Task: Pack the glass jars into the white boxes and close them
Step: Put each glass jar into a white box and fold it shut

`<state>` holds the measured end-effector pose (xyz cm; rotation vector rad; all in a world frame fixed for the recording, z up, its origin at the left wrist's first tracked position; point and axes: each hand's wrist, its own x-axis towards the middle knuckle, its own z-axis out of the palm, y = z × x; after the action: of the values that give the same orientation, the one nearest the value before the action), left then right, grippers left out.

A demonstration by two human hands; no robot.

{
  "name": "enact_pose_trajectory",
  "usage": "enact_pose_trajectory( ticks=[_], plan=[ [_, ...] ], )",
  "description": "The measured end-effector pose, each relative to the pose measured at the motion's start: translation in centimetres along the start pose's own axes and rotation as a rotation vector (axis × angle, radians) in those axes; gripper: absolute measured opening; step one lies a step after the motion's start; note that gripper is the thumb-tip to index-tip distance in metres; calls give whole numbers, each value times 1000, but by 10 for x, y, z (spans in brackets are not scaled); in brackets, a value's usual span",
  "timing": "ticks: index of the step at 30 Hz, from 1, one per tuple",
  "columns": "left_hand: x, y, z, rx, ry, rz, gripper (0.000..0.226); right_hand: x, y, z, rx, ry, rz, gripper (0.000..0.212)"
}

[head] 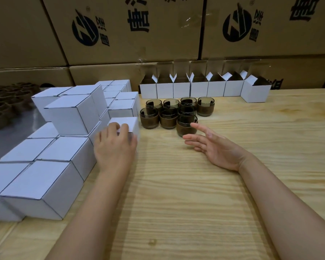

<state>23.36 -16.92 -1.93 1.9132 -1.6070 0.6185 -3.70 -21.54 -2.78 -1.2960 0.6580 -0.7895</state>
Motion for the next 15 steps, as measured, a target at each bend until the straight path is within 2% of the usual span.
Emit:
enact_pose_trajectory(
  ticks=[3,7,10,15],
  plan=[
    [14,-10,8,82,-129,-14,27,1,2,-1,-33,-5,1,106],
    [32,-8,18,250,-211,40,31,2,3,-3,-47,-19,0,102],
    [45,-6,22,291,-308,9,35,2,3,-4,-51,-28,-2,99],
    [57,-6,27,349,-367,-23,53,3,4,-4,-46,-24,1,98]
  ],
)
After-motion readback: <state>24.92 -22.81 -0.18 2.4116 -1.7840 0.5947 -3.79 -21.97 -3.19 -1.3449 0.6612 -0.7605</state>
